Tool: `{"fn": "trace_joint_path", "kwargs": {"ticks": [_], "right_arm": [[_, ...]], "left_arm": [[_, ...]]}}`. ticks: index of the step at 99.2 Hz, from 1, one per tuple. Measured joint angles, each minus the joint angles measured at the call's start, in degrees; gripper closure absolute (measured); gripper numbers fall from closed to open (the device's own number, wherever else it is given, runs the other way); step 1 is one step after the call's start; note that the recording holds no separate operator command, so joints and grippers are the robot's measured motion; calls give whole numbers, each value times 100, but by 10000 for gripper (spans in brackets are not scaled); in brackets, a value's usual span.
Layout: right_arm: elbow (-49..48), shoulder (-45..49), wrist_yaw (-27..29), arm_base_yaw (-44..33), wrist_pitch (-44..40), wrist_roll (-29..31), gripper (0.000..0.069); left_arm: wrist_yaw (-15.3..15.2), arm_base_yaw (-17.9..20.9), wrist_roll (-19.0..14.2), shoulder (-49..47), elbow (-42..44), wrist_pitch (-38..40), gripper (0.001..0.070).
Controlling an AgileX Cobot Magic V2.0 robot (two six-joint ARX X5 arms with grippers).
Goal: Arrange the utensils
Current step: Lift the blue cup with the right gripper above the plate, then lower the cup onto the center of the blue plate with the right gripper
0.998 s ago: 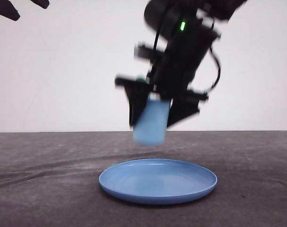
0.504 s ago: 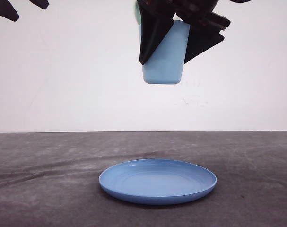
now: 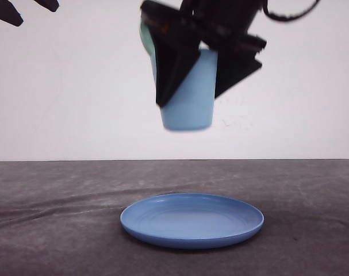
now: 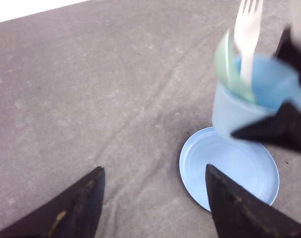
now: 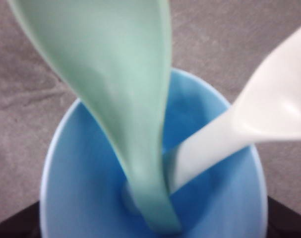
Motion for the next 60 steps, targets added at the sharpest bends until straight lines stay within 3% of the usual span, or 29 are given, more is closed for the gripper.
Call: {"fn": "trace_joint_path", "kwargs": {"ticks": [32,60], "right_arm": [[-1504,22,72,138,1486,531,275],[-1965,24,365,249,2406,664,275]], "left_arm": [[0,0,0,2,0,-17,321],[0,0,0,0,0,-17,321]]}}
